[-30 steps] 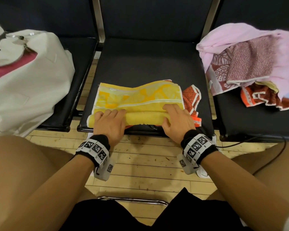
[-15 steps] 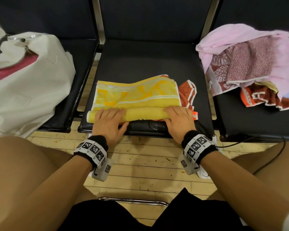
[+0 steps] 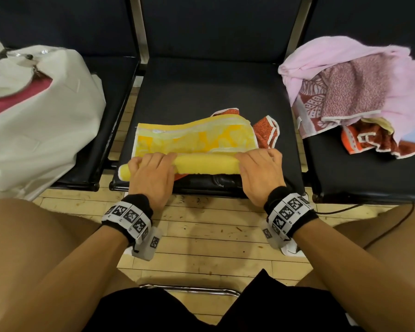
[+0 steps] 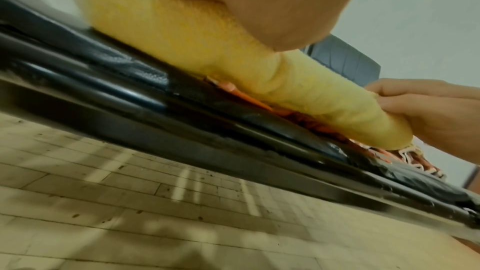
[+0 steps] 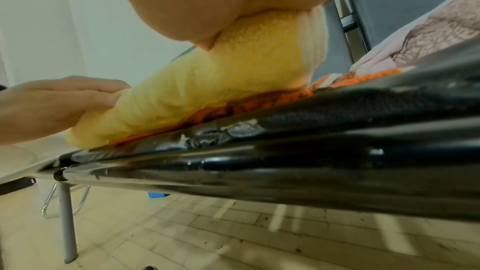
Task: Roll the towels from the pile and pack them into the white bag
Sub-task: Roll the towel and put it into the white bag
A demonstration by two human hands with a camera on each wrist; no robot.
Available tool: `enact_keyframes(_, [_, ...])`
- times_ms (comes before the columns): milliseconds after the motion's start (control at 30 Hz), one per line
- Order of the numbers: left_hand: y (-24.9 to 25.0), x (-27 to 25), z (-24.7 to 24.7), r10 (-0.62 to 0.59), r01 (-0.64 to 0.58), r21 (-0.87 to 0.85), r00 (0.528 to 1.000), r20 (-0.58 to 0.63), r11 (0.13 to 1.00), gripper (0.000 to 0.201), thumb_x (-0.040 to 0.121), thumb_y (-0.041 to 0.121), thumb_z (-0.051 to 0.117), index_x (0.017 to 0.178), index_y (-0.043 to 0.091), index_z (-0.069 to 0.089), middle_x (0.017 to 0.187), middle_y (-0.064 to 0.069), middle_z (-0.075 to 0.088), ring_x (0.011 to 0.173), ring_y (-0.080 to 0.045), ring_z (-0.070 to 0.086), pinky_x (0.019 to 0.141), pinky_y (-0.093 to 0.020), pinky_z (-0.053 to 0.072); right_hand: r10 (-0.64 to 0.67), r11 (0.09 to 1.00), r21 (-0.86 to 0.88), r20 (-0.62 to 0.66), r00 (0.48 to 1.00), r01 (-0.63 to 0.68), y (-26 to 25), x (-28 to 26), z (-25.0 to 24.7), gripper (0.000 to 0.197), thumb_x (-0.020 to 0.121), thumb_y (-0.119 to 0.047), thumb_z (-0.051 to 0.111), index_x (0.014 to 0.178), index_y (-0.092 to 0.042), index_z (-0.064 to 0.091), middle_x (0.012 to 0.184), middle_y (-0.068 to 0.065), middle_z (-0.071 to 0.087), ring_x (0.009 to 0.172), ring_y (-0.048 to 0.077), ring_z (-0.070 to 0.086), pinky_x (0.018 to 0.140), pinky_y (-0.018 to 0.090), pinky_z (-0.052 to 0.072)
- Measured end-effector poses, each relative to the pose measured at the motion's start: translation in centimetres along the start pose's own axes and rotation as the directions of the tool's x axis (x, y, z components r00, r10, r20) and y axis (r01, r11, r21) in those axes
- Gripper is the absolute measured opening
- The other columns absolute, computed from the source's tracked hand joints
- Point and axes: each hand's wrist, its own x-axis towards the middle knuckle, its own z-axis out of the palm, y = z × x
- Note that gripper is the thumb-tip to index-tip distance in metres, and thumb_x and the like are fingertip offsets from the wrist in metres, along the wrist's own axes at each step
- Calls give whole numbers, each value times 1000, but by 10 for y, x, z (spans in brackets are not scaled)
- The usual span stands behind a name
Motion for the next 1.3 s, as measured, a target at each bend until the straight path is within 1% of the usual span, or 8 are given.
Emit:
enact_keyframes(167, [1,-4,3,-28,18,66,988,153,998,40,95,34,27,109,20,62,89,3,66,84,-24,54,85,-39,25,51,999,-9,200,979,-50,-3,-4,7,34,90,-26,35,99,-17,67,83,-2,65,81,23,54,81,37,29])
enact_keyframes(300, [2,-6,6,-54,36,87,973,224,996,40,93,38,26,104,21,60,86,4,63,81,-24,52,83,-42,31,101,992,36,362,927,-123,-5,-4,9,27,86,-30,39,92,-17,62,73,-5,56,76,25,55,75,37,34])
enact_keyframes(500, [6,-3,9,51,-50,83,999,-11,995,6,88,18,63,94,18,65,97,-5,60,86,-29,51,75,-42,39,-1,999,53,115,993,-5,-6,-3,17,23,74,-5,68,95,-14,67,97,3,64,89,27,53,76,39,43])
enact_keyframes(633, [4,-3,9,78,-78,13,997,13,997,10,93,16,55,89,14,63,84,-5,60,72,-30,55,53,-34,43,-170,982,106,123,978,158,-10,-10,25,22,76,-3,53,87,-9,71,93,6,67,86,25,48,68,38,49])
enact_keyframes(733, [6,-8,7,59,-61,31,996,64,998,28,95,36,44,92,16,62,87,-1,60,76,-26,53,60,-35,44,-116,991,91,229,966,97,-12,-16,20,25,82,-27,56,98,-14,69,103,2,66,93,27,56,79,40,44])
enact_keyframes(833, [10,-15,8,48,-65,118,988,144,991,39,84,51,63,105,19,60,104,0,60,90,-25,52,75,-40,47,-67,998,37,248,967,59,-10,-18,22,35,75,-25,70,108,-15,67,110,2,65,99,27,58,88,38,37])
enact_keyframes(1067, [4,-13,8,45,-47,54,998,41,997,38,91,33,44,120,17,62,109,-2,67,105,-28,53,97,-43,33,-18,1000,-4,226,974,19,-11,-3,12,40,87,-27,40,111,-13,68,93,3,69,87,27,60,86,38,31])
enact_keyframes(1300, [9,-11,12,-2,-8,79,992,125,997,45,90,34,31,117,17,63,91,-2,69,83,-29,58,82,-43,32,69,996,22,386,920,-84,-12,0,8,34,85,-33,43,109,-16,60,95,4,67,85,29,61,79,38,40])
